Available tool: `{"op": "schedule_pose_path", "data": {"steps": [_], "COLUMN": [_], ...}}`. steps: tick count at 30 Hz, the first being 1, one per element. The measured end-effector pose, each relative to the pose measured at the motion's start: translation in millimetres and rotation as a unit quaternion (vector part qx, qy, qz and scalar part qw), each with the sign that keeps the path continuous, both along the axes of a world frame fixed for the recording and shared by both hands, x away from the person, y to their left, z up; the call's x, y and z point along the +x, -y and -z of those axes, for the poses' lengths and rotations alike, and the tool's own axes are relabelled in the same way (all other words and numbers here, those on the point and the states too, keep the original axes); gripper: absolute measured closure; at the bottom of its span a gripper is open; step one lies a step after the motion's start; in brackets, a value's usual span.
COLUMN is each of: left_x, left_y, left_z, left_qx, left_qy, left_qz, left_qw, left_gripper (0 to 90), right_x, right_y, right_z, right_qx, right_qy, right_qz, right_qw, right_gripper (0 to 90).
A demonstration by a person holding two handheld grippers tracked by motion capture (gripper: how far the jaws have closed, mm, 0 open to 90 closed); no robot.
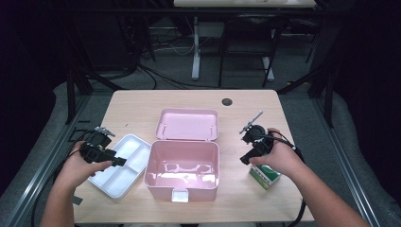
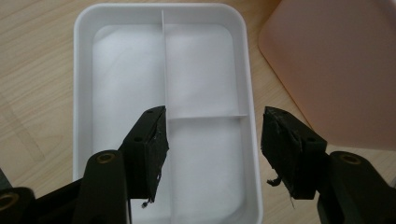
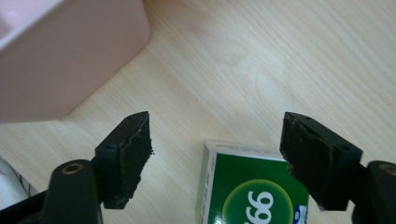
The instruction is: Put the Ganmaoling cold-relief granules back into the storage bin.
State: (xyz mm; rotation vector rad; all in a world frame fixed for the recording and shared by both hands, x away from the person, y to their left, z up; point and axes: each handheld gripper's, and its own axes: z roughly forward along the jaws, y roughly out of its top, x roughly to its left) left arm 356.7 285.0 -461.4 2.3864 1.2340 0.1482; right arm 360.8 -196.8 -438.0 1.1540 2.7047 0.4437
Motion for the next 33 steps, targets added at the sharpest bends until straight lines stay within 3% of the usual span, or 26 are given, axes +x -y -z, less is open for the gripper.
{"op": "schedule_pose_path", "data": {"steps": [1,12,22,25,33], "left_x": [-0.2,-0.7,-0.6,-0.9,-0.6], "left_y": [0.0,0.3,-1.5,-3.2,-5.0], "left_z": [0.0,-0.2,-1.0,-2.4,-2.8], "left_qx": [-0.001,-0.001,-0.005,-0.009,-0.012], "left_qy": [0.000,0.000,0.003,0.007,0.008], "left_qz": [-0.001,-0.001,-0.002,-0.006,-0.009], "left_qw": [1.0000,1.0000,1.0000,0.9999,0.9999], "left_gripper": [41.1,41.1,41.2,41.4,41.5], "right_x": [0.6,9.5,13.7,14.7,17.4], "right_y": [0.6,15.6,35.2,40.5,50.5], "right_z": [-0.1,13.5,25.6,30.1,38.7], "right_qx": [-0.019,-0.068,-0.075,-0.075,-0.083], "right_qy": [0.004,-0.040,-0.071,-0.082,-0.096], "right_qz": [0.006,0.015,0.055,0.071,0.074], "right_qw": [0.9998,0.9967,0.9931,0.9913,0.9892], "right_gripper": [21.9,14.4,11.3,5.8,1.4]}}
